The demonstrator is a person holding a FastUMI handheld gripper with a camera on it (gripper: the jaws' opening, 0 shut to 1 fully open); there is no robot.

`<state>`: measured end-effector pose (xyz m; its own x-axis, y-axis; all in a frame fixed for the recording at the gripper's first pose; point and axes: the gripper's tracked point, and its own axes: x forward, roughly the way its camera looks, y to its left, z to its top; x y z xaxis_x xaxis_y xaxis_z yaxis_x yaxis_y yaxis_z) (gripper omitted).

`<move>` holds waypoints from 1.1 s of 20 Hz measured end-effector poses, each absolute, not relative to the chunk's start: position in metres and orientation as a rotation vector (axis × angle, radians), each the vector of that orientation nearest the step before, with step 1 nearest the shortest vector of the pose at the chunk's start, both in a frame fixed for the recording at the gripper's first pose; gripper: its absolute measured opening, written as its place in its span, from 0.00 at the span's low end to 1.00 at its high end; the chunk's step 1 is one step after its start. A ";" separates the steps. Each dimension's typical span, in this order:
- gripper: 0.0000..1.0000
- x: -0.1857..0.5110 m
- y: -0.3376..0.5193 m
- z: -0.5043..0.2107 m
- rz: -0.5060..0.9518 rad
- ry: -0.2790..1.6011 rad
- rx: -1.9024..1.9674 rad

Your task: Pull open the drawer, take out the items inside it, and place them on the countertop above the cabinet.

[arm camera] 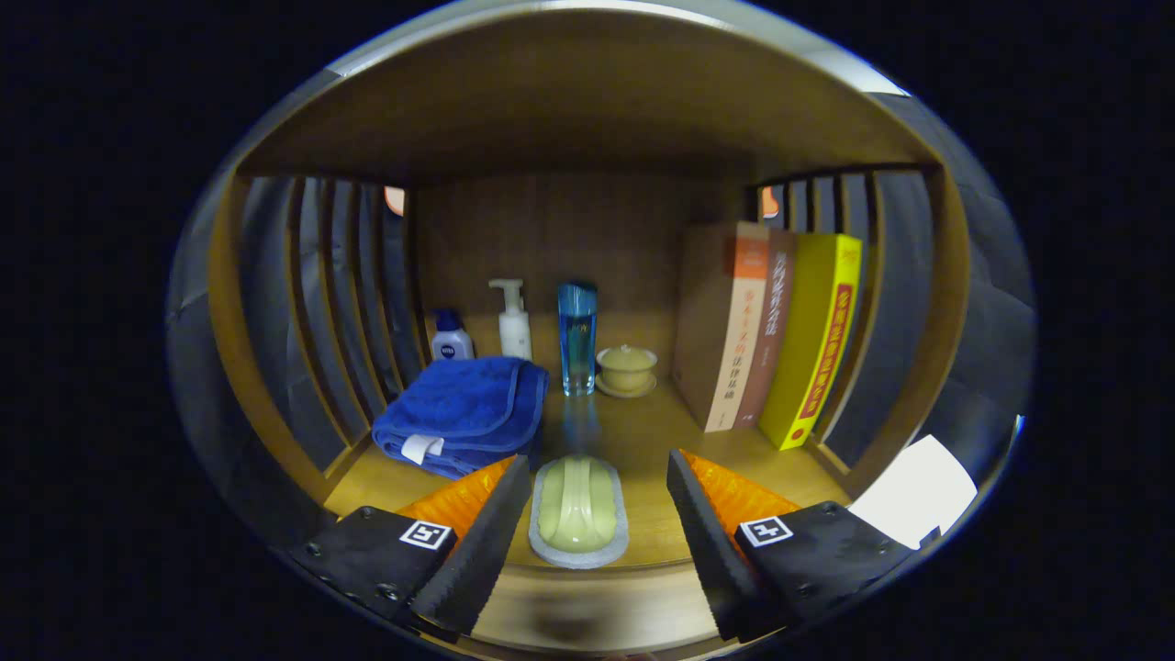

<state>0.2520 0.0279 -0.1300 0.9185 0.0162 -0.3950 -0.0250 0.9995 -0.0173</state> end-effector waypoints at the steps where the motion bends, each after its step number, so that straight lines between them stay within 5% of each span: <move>1: 0.98 0.242 0.025 -0.115 0.017 0.365 -0.016; 10: 0.98 0.116 0.002 -0.046 0.009 0.148 0.032; 22: 0.98 -0.006 0.004 -0.097 -0.015 0.057 0.048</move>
